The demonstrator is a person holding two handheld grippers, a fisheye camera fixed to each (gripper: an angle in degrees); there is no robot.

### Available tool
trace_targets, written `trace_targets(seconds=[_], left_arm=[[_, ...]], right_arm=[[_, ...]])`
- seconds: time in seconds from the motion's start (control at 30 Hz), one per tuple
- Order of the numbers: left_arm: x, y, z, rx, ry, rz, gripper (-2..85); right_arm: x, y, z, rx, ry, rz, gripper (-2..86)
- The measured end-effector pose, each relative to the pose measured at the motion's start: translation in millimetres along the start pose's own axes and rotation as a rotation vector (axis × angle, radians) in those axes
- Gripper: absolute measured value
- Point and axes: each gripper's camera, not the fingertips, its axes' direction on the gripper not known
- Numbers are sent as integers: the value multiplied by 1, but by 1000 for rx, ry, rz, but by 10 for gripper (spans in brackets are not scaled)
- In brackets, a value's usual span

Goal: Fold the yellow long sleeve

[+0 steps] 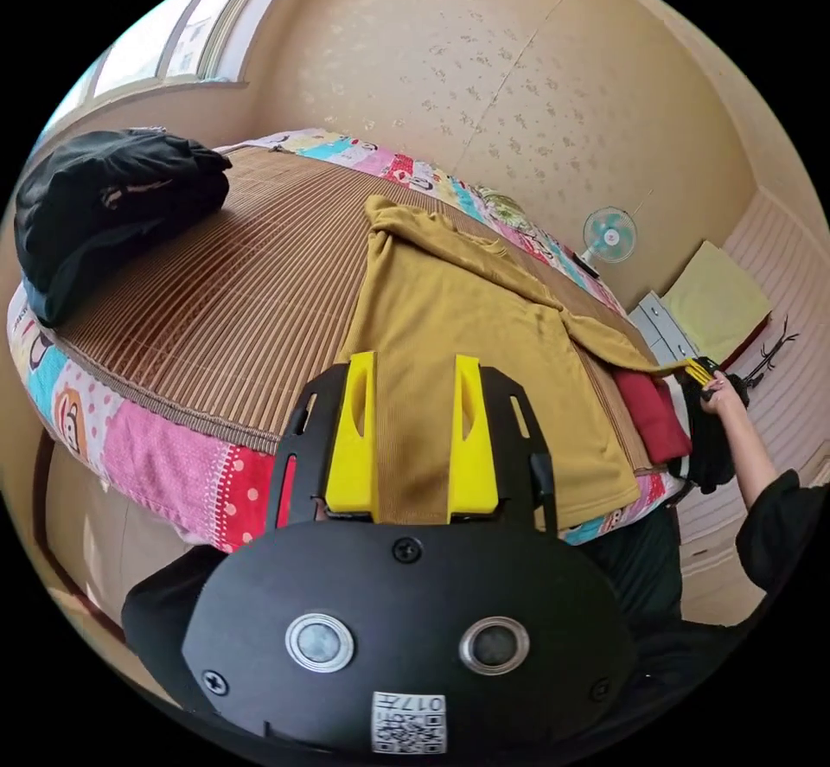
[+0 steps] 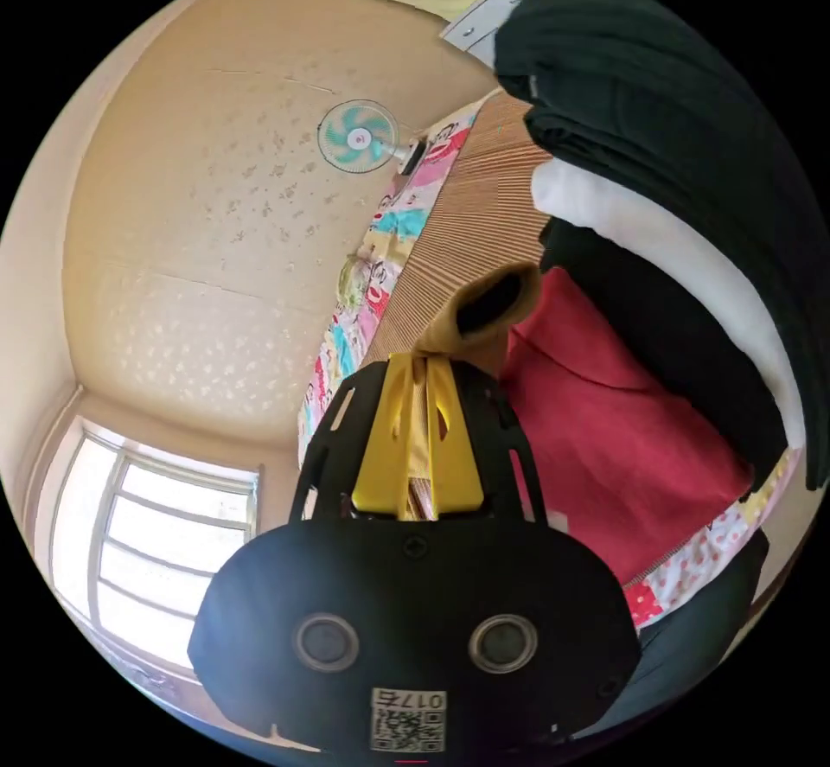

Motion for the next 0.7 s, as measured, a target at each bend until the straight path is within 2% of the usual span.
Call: trace_targets(seconds=[0.2, 0.27, 0.37, 0.47, 0.53, 0.63, 0.7], left_arm=[[-18, -15, 16, -76, 110, -44, 133], [-20, -9, 9, -74, 131, -52, 133], [-26, 7, -7, -73, 151, -83, 133], [-38, 29, -30, -48, 191, -154, 133], [-44, 40, -45, -31, 192, -171, 133], [-57, 54, -68, 2, 41, -144, 133], [-79, 58, -92, 35, 33, -198, 133]], right_arm=[[-208, 59, 95, -108, -304, -356, 33], [-288, 120, 148, -180, -376, -561, 33], [-351, 223, 223, -285, -415, -778, 34], [-357, 330, 306, -423, -403, -851, 36], [-340, 393, 359, -492, -318, -872, 38], [-291, 490, 446, -702, -146, -944, 44], [-263, 536, 476, -822, -82, -991, 51]])
